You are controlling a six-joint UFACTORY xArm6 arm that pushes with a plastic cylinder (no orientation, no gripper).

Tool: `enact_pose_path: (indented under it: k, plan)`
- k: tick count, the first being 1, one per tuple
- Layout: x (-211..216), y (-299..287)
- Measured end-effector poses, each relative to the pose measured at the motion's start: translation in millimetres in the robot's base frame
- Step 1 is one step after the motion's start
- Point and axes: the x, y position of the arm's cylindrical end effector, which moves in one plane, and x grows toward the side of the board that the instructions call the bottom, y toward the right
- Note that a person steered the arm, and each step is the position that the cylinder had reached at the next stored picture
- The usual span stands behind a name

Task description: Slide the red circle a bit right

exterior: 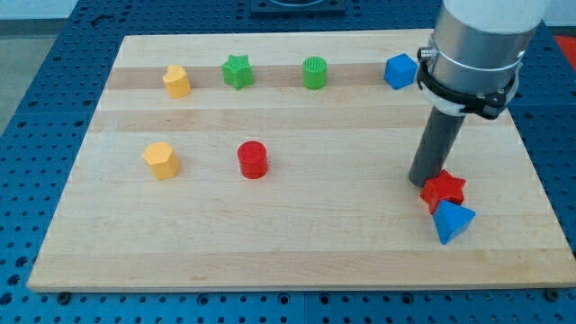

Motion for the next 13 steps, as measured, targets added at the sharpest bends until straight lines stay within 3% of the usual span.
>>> enact_pose_path:
  k: [1, 3, 5, 7, 9, 13]
  plan:
    - [-3, -3]
    - [-60, -57]
    - [-61, -66]
    - [-94, -141]
    - [-90, -221]
    - [-69, -248]
